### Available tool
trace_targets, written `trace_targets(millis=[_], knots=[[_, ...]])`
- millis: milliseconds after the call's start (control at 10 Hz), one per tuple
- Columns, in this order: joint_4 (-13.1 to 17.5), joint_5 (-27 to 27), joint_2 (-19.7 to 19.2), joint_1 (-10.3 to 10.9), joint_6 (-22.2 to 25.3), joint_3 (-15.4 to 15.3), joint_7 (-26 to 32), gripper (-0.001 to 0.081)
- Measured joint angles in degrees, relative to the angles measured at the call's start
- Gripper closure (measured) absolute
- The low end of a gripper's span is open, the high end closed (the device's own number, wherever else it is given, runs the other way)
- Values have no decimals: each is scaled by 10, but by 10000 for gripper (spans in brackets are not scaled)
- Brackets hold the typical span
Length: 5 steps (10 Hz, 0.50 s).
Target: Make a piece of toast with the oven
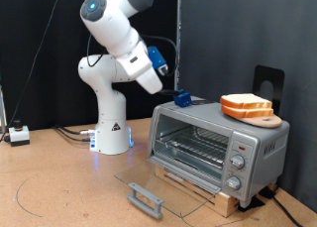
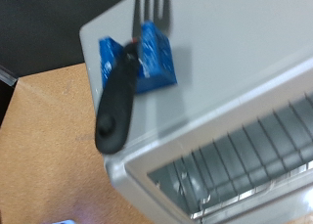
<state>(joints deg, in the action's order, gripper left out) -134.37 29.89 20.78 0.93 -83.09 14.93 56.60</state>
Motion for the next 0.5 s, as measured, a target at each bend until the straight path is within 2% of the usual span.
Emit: trace_targets(millis=[300,500], knots=[[-58,27,81,4,-67,-32,24,-4],[-97,33,135,5,-95,-58,14,-4]])
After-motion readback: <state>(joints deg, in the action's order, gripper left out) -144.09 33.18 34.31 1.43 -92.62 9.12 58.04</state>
